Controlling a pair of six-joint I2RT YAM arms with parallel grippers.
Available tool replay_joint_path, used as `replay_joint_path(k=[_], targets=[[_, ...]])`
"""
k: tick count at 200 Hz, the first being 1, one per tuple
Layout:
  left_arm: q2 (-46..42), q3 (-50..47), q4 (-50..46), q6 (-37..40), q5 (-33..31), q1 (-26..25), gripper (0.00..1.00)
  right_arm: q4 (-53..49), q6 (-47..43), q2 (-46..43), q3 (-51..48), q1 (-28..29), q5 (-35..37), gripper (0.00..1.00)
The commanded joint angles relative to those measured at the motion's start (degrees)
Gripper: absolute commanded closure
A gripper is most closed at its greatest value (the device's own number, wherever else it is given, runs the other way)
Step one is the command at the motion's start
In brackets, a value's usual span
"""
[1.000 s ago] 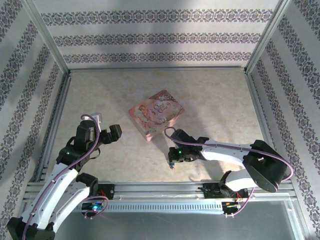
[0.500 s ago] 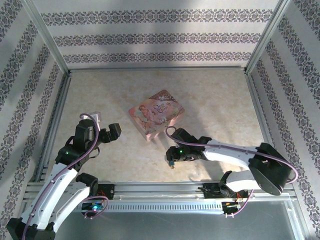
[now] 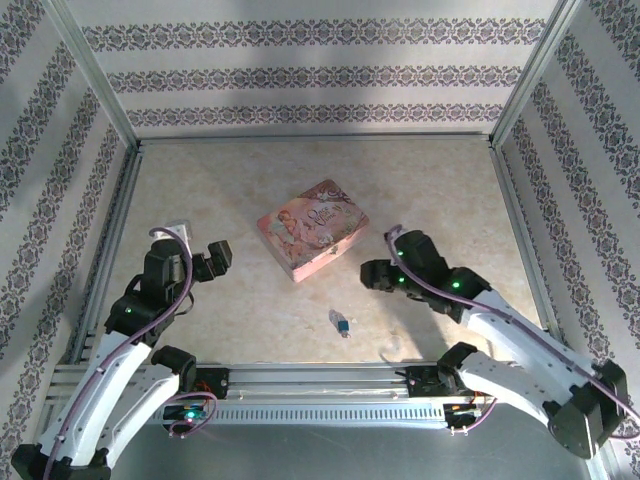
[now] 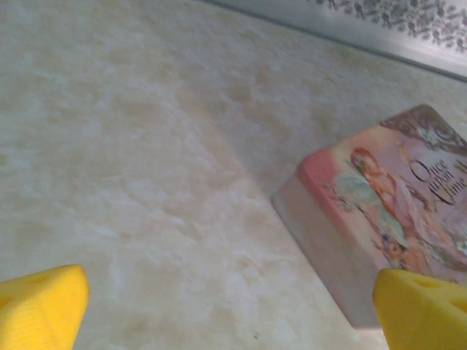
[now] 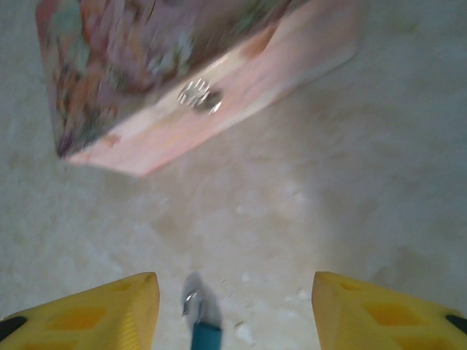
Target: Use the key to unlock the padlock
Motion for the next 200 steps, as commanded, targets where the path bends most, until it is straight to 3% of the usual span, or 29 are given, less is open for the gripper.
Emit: replay_joint_path(k=[1,51,105,147,200], targets=[[-2.32,-1.05,4.4,4.98,-7.81,0.99,0.01,-1.82,-6.83,-4.33,0.2,-5.22,3.34,0.39],[-5.17,-6.58,13.41,10.76,-15.52,0.98,0.01,4.27,-14.22,-10.64,-2.37,-16.29,5.38,0.33],[-2.52,-13.04,24.66,15.87,-20.12,1.08,0.01,16.56,-18.45,-12.71,-9.64,-25.55,5.97,0.17],[2.53,-14.49,29.75,17.56,-21.68,1.09,0.01,26.43,-20.68,-10.6,-14.96,-29.3,7.5,0.02],[7.45,-18.57,38.57,17.65,-24.45,1.63,0.01,45.18,-23.32,-5.06,-22.58,-32.74,6.68,0.02]])
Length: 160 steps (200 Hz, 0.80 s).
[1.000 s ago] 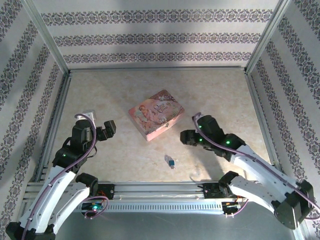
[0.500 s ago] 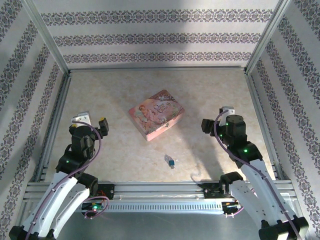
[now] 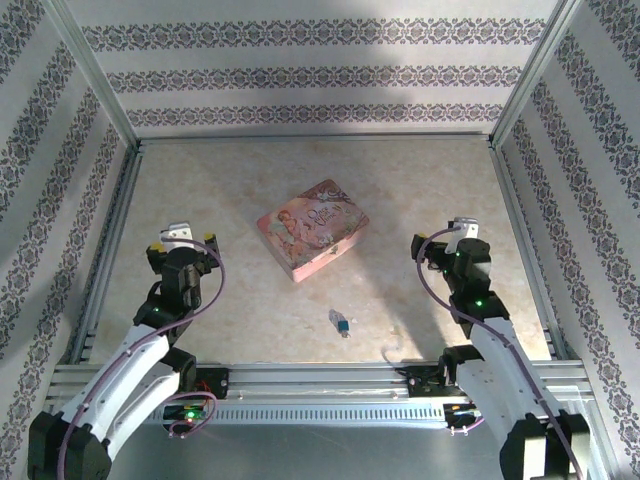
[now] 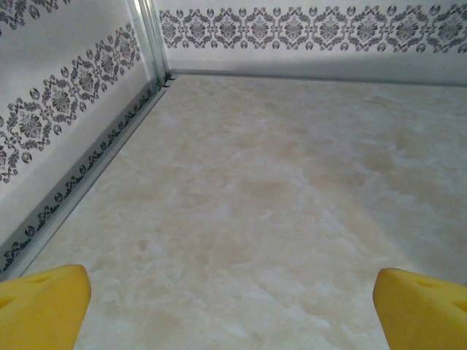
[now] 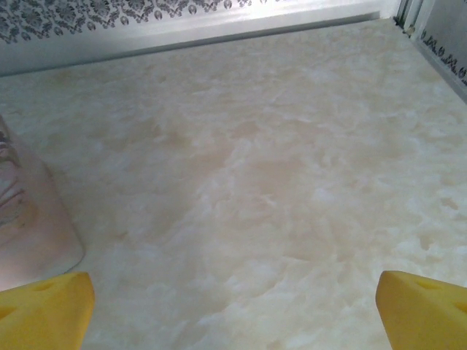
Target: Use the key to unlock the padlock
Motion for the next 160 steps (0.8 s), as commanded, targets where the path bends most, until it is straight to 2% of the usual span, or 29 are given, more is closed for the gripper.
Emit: replay_joint_path(k=[1,87,160], targets=[[1.64,-1.28,6.73,1.26,-2.35,1.34,0.01,12.53,-2.04,2.77,-2.68,-1.84,-0.13,0.02],[11.93,-3.6,15.62,1.17,2.07,4.01,0.01,43.84,-5.07,25.16,-6.04,-3.86,-6.8,0.02],[23.69,-5.99,31.52,2.82,7.52,6.83,0.01,55.7,-9.33,38.49,-4.81,-4.39,-11.69,0.02]])
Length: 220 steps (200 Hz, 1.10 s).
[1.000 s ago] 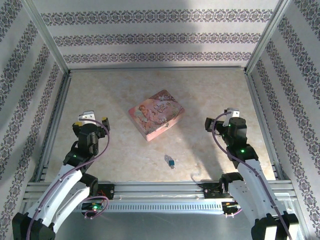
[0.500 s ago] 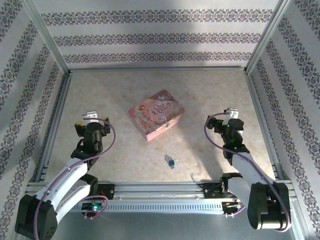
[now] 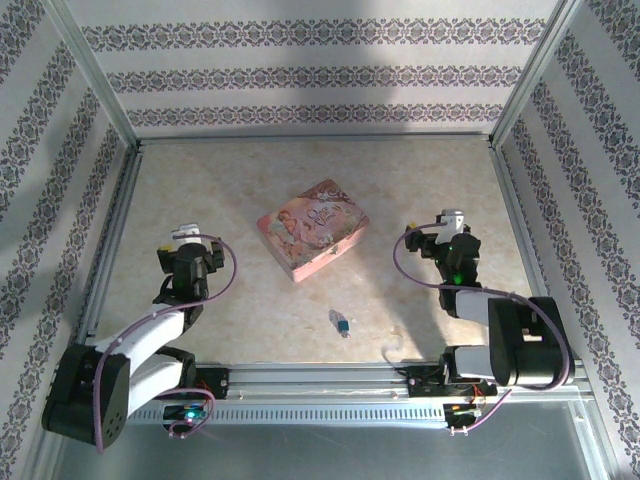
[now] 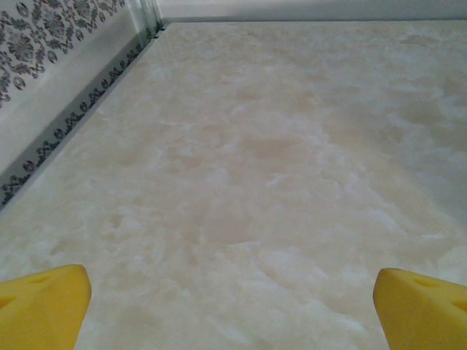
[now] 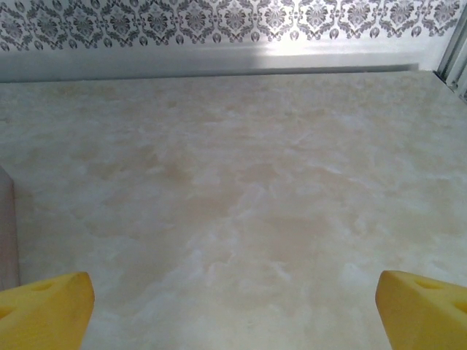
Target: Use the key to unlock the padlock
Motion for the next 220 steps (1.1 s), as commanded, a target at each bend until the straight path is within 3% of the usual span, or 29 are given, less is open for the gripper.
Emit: replay_joint_path(k=[1,31,78,129,176,220], targets=[[2.87,-0.56,9.15,1.78,2.53,1.23,0.01,8.2,-1.99,4.61,0.48,-0.59,-3.72,0.02],[6.11,0.14,12.57,3.12,4.44,1.91,0.01,13.89,-1.39,11.69,1.67,-0.59,-4.32,0.02],[9.77,0.59,17.62,5.24,6.09,3.29,0.01,3.32,0.21,10.47,6.91,-1.27,-0.74,0.02],[16.19,0.64,28.06,7.38,12.7,4.38,0.01,3.73,0.2,10.62,6.77,-1.29,-0.74,0.01],[17.89,2.22,27.37,8.87,15.29,5.2,0.01,3.65,0.2,10.62,6.77,-1.2,-0.59,0.01],[31.17,-2.01,48.81,7.54,16.37,7.71,0.01,3.64,0.11,10.62,6.77,-1.2,-0.41,0.02]])
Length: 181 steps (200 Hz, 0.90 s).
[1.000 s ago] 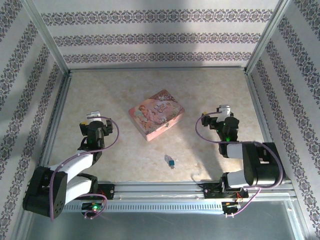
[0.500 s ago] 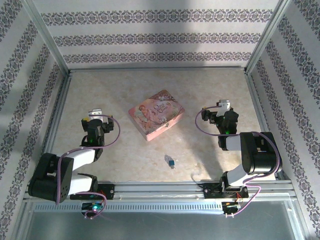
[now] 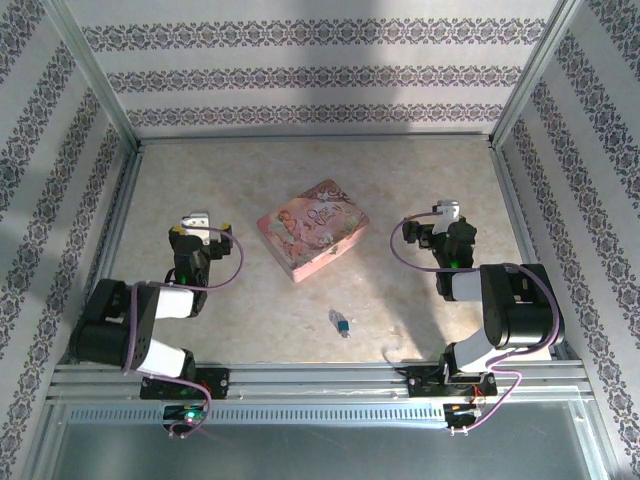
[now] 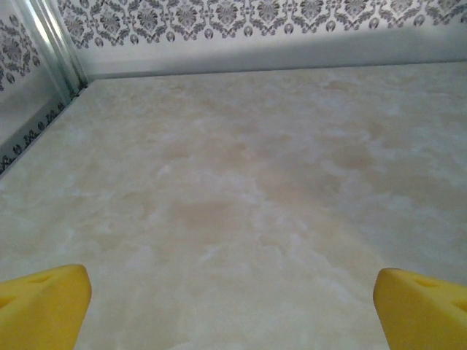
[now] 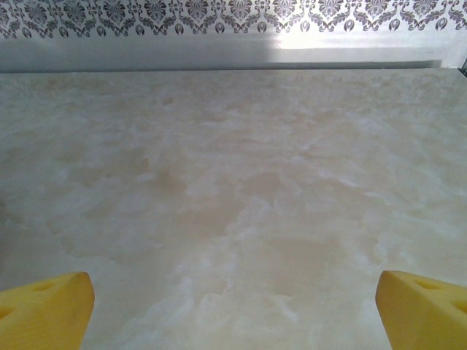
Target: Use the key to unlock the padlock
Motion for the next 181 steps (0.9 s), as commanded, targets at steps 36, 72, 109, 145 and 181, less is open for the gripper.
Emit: replay_joint_path(k=[36,72,109,145,181], targets=[[6.78,0.01,10.32,0.58,2.76,1.83,0.01,0.32,0.97,-0.35,0.63,-0.35,1.05,0.02],[5.66,6.04,-2.98,-1.22,7.28,4.35,0.01,0.3,0.89,-0.37,0.63,-0.26,1.19,0.02],[5.69,5.6,-2.05,-1.38,6.47,4.38,0.01,-0.06,0.6,-0.44,0.78,0.17,1.9,0.02],[5.65,6.03,-2.96,-0.96,7.43,4.34,0.01,-0.19,0.23,-0.51,0.8,0.62,2.55,0.02],[5.71,6.03,-2.82,-0.96,7.47,4.34,0.01,0.15,-0.41,-0.53,0.62,1.06,1.97,0.02]])
